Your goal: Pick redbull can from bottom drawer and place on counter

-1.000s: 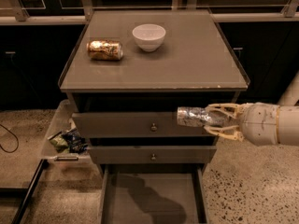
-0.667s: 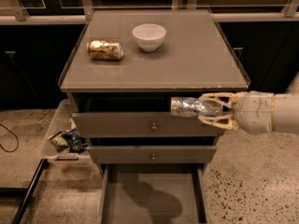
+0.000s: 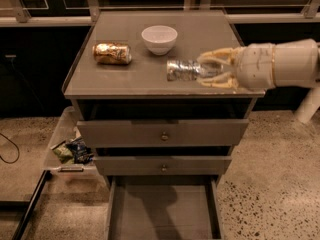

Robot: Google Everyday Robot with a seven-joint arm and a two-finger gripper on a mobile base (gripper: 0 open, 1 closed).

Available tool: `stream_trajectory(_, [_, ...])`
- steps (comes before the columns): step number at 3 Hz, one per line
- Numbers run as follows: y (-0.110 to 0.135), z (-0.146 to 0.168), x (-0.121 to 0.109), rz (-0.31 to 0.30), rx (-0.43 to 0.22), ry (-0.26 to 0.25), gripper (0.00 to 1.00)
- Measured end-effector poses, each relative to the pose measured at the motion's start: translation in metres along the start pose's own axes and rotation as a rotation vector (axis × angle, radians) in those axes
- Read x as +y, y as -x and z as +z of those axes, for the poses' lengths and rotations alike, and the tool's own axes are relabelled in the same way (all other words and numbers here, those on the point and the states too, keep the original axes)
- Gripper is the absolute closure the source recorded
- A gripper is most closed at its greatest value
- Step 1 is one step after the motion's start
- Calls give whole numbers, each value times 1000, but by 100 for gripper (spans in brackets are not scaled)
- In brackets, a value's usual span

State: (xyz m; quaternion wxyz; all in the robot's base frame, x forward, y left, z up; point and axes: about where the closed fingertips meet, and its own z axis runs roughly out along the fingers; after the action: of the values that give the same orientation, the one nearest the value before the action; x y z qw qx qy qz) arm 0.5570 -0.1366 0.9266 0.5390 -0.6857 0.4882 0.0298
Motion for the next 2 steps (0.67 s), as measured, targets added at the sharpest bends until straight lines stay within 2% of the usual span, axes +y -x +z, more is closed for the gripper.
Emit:
stream_trajectory(1, [-6,11,-38,56,-29,-15,100])
stream_trajectory(2, [-27,22,-66,153,-37,-40,100])
